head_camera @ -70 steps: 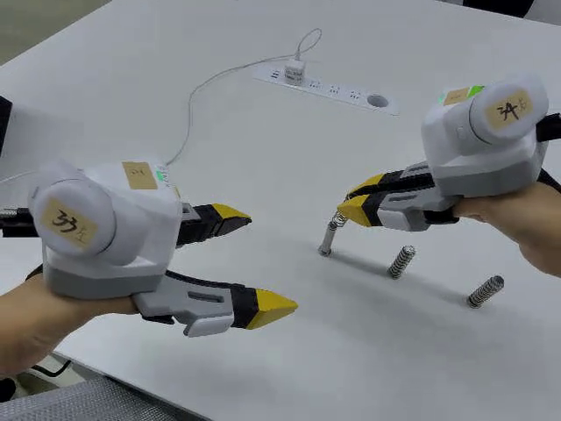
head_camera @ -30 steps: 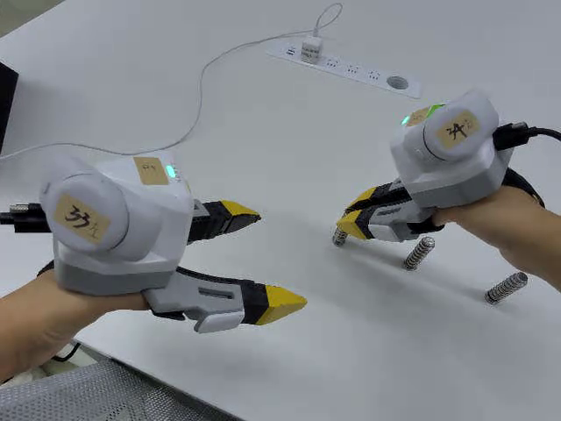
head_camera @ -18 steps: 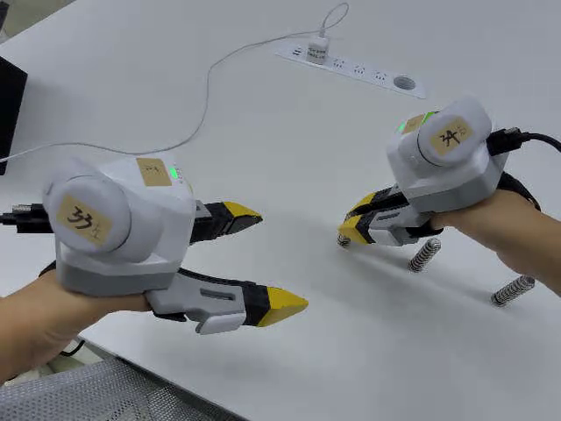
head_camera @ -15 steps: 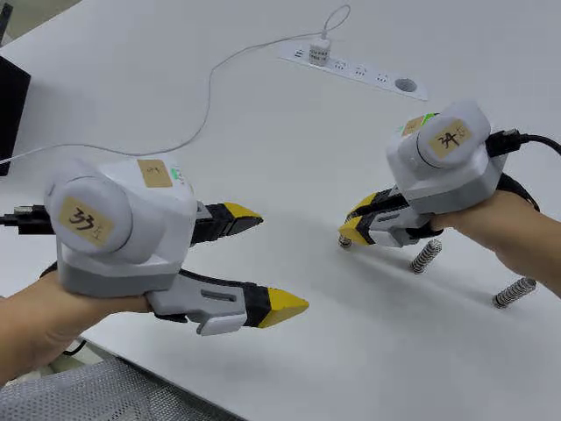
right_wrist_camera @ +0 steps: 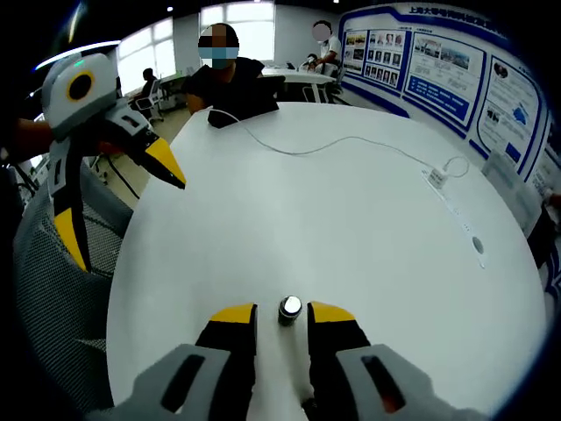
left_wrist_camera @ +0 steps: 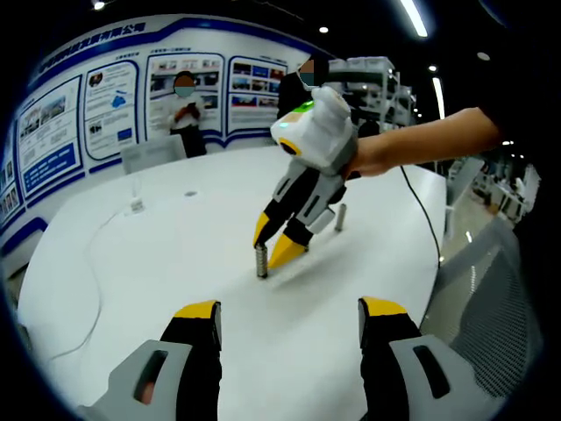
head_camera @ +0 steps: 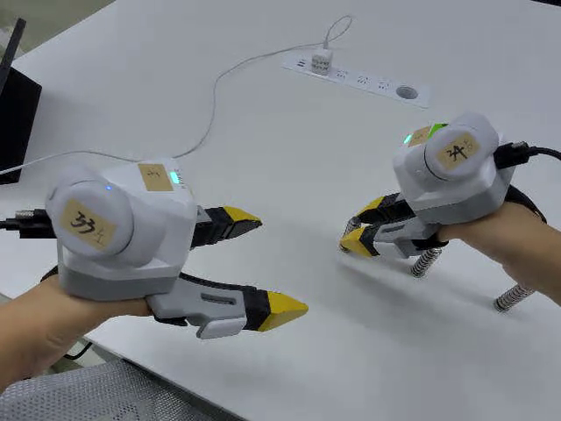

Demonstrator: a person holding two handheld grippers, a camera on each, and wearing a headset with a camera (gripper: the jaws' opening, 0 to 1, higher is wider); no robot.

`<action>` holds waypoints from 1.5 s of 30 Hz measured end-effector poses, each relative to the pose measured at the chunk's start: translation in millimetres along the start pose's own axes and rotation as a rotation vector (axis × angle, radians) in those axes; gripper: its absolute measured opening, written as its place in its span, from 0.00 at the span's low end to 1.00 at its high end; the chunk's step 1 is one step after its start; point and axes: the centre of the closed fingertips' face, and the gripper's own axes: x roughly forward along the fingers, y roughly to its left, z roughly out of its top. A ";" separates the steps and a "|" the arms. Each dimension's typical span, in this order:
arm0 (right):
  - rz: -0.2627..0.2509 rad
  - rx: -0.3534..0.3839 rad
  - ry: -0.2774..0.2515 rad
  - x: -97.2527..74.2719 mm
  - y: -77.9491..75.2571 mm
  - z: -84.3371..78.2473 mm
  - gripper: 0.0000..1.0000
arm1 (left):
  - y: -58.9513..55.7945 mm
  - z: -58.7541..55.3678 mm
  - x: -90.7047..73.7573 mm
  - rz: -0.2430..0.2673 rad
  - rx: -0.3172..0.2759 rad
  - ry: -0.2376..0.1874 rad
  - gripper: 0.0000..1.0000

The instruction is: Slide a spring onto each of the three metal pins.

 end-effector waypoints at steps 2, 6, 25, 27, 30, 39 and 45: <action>-0.013 0.002 -0.009 -3.2 -0.5 -1.2 0.24 | 0.2 1.4 -0.4 0.004 -0.001 -0.001 0.65; -0.039 0.010 -0.060 -14.4 -1.5 1.0 0.27 | -1.4 13.8 -3.5 0.009 -0.031 -0.040 0.65; -0.121 0.053 -0.317 -91.4 4.7 0.3 0.43 | -3.6 49.8 -8.0 0.040 0.009 -0.071 0.71; -0.138 0.058 -0.324 -98.6 0.6 -3.0 0.44 | -4.8 56.5 -9.2 0.037 -0.007 -0.093 0.71; -0.186 0.090 -0.346 -113.2 -13.2 -9.5 0.47 | -5.2 66.2 -11.9 0.041 -0.007 -0.112 0.71; -0.237 0.125 -0.375 -144.5 -16.4 -23.4 0.53 | -1.0 67.7 -15.1 0.056 0.057 -0.073 0.76; -0.267 0.165 -0.389 -166.1 -14.3 -39.4 0.57 | 1.4 71.4 -15.7 0.060 0.067 -0.074 0.80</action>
